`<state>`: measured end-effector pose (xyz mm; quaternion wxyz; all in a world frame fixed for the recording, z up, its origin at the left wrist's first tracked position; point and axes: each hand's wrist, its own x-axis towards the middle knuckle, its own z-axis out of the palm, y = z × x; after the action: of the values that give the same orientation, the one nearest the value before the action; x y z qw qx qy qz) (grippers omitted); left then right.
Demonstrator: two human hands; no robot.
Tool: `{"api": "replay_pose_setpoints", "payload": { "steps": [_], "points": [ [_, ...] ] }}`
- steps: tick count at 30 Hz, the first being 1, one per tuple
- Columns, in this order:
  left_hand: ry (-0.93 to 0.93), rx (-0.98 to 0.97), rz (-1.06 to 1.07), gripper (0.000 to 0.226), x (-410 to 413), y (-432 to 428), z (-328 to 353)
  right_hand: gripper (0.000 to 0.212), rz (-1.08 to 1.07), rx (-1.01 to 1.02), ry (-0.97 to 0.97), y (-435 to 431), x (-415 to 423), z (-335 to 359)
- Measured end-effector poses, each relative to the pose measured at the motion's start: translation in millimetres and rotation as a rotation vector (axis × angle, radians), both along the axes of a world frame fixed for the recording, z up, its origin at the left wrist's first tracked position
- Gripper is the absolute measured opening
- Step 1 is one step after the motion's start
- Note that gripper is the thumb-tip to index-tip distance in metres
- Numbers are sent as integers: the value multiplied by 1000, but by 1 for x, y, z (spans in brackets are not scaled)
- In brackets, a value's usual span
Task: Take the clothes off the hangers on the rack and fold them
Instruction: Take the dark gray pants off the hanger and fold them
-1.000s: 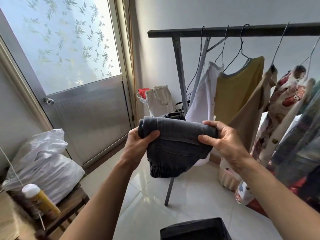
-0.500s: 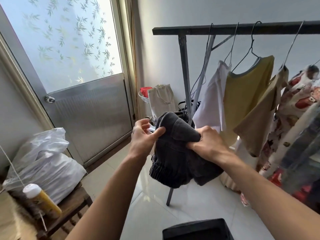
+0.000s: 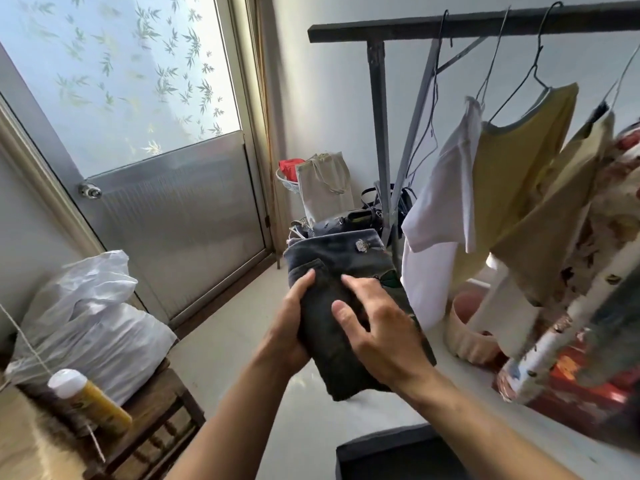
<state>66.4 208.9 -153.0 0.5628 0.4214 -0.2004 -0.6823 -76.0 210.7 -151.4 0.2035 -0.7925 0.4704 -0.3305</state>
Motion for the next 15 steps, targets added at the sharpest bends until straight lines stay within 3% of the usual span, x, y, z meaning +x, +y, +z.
{"api": "replay_pose_setpoints", "payload": {
  "steps": [2,4,6,8,11,13,15],
  "points": [
    [16,-22,-9,36,8,2,-5,51,-163,-4,-144,-14,-9,-4],
    [24,-48,13,38,9,4,-8,55,-311,46,-146,-31,-22,-9],
    [64,-61,9,35,8,2,-15,79,-316,292,-177,-46,-36,-12],
    [123,-56,-20,35,5,0,-21,93,-166,619,-401,-52,-48,-13],
    [159,-8,-14,35,-4,-7,-40,58,43,1067,-699,-59,-67,-21],
    [152,22,-20,35,-9,-12,-55,49,94,1173,-777,-65,-80,-40],
    [95,69,-35,35,-16,-21,-74,49,92,1153,-834,-75,-92,-67]
  ]
}}
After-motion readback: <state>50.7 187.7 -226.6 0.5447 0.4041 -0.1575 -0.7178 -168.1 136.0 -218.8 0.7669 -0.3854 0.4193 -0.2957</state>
